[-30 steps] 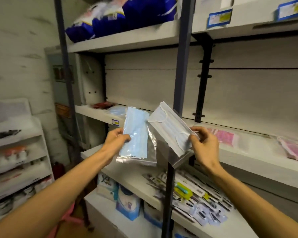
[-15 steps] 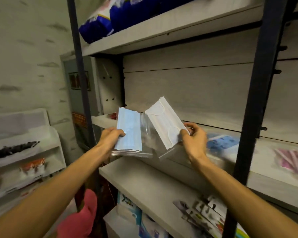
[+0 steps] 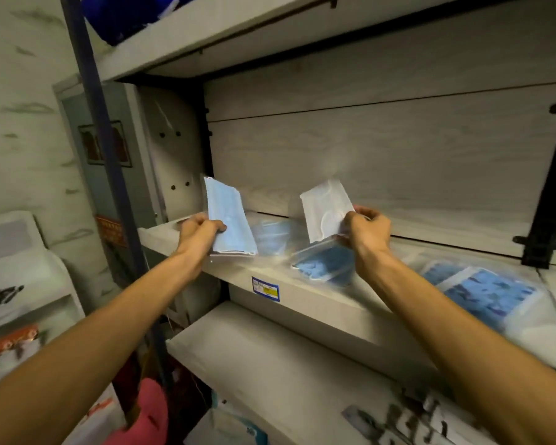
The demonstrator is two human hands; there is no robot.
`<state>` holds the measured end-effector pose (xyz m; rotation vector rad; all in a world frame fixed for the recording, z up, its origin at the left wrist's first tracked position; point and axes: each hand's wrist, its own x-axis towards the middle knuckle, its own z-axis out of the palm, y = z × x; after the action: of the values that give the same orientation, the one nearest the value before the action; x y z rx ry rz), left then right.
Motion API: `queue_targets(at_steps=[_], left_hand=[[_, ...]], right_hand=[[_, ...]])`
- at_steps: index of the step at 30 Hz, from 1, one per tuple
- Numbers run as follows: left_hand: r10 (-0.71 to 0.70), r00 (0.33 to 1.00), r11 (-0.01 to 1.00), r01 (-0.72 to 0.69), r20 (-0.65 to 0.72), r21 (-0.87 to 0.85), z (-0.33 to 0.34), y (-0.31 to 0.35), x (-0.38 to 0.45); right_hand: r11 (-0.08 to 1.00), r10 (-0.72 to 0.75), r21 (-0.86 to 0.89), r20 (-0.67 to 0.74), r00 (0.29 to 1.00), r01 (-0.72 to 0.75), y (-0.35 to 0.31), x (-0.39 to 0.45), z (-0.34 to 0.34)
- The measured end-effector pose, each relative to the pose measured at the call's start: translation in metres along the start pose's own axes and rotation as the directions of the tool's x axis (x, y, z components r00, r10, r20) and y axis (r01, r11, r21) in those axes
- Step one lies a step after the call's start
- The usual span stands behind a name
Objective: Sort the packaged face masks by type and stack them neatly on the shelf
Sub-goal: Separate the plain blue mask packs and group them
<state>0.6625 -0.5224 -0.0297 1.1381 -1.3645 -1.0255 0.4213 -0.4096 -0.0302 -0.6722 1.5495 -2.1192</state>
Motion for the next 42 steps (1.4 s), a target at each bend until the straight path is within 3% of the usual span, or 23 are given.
queue_targets(at_steps=[4,10,12,14,16,19,23,26,29,31,35,42], left_hand=[[0.011,0.998,0.999,-0.007,0.069,-0.049,0.0,0.002,0.044],[-0.115,0.954,0.993,0.108,0.275,0.043,0.002,-0.001,0.112],[-0.112,0.929,0.99,0.075,0.354,0.116,0.008,-0.009,0.131],[-0.034,0.898,0.977,-0.062,0.439,0.203,0.019,-0.022,0.144],[0.102,0.85,0.918,-0.28,0.517,0.28,0.028,-0.036,0.153],[0.239,0.764,0.749,-0.538,0.6,0.387,0.035,-0.055,0.164],[0.247,0.7,0.64,-0.637,0.67,0.43,0.041,-0.069,0.18],[0.267,0.682,0.58,-0.678,0.68,0.452,0.041,-0.068,0.183],[0.31,0.641,0.53,-0.73,0.703,0.432,0.038,-0.061,0.176],[0.302,0.611,0.454,-0.767,0.732,0.453,0.033,-0.055,0.169],[0.218,0.589,0.398,-0.782,0.778,0.48,0.026,-0.042,0.148],[0.293,0.509,0.322,-0.85,0.81,0.417,0.034,-0.026,0.058]], right_hand=[[0.994,0.09,-0.071,0.092,0.992,-0.083,0.008,0.014,0.03],[0.967,0.152,-0.226,0.124,0.981,-0.121,0.03,0.031,0.087],[0.949,0.159,-0.295,0.153,0.975,-0.108,0.038,0.037,0.103],[0.907,0.143,-0.418,0.171,0.975,-0.059,0.047,0.044,0.112],[0.808,0.108,-0.589,0.19,0.976,0.025,0.055,0.053,0.117],[0.63,0.055,-0.768,0.188,0.981,0.112,0.06,0.061,0.12],[0.538,-0.019,-0.824,0.198,0.98,0.177,0.066,0.067,0.121],[0.407,-0.094,-0.872,0.254,0.963,0.27,0.071,0.059,0.119],[0.119,-0.191,-0.896,0.401,0.896,0.427,0.069,0.048,0.107],[0.017,-0.179,-0.878,0.468,0.866,0.478,0.065,0.042,0.097],[0.07,-0.118,-0.899,0.423,0.899,0.432,0.054,0.028,0.073],[0.045,-0.133,-0.89,0.445,0.886,0.454,0.028,-0.04,0.01]])
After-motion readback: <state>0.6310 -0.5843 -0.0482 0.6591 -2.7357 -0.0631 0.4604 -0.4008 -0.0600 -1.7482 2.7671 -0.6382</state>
